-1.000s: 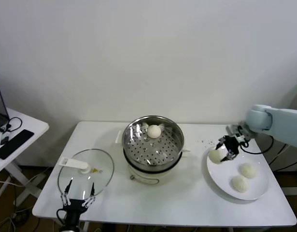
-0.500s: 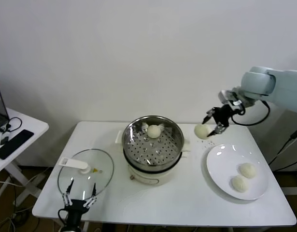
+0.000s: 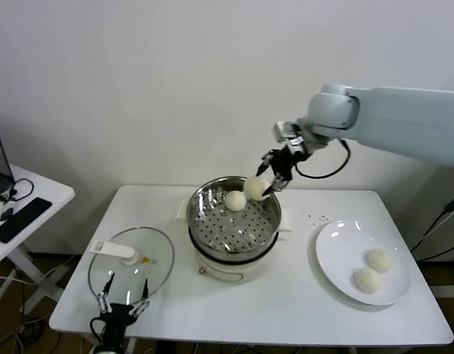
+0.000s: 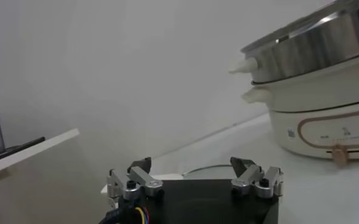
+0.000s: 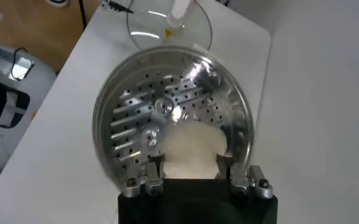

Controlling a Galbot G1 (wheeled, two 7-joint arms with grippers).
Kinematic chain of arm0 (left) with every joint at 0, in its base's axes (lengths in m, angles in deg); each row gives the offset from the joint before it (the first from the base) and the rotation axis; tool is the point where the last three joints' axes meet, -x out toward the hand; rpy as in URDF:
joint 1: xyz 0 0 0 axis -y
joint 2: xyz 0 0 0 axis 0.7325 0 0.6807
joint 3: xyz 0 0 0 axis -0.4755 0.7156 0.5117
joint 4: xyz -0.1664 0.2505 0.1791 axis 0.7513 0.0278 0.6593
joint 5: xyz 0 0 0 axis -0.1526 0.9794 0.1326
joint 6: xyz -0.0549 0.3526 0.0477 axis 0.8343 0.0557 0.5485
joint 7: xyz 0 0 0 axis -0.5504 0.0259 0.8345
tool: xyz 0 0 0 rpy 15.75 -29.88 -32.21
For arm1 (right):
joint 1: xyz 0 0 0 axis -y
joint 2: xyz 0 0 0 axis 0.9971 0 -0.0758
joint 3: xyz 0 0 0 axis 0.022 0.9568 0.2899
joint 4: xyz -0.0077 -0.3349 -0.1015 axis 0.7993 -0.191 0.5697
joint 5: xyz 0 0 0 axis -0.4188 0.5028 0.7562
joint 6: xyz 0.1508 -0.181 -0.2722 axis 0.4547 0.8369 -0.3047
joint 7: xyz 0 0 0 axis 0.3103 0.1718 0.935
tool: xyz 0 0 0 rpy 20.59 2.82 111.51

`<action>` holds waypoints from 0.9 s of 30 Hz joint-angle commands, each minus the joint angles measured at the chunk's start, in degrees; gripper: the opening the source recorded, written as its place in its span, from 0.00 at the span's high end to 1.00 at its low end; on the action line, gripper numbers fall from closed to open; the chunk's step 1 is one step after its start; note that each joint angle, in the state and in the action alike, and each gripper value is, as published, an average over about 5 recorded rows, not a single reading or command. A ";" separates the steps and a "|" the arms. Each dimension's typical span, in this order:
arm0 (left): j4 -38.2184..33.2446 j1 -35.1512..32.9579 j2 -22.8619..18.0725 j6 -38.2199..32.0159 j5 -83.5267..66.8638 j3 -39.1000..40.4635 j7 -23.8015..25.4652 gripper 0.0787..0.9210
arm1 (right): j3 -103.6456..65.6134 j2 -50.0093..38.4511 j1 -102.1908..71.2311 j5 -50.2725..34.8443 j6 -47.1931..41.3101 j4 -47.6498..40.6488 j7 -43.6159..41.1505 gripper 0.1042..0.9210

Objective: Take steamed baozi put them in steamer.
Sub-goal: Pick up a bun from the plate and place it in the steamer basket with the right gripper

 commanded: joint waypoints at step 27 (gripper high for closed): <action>1.28 0.62 -0.10 -0.20 -0.08 -0.34 0.04 0.12 | -7.30 16.12 -19.02 9.40 -1.29 -15.81 2.05 0.39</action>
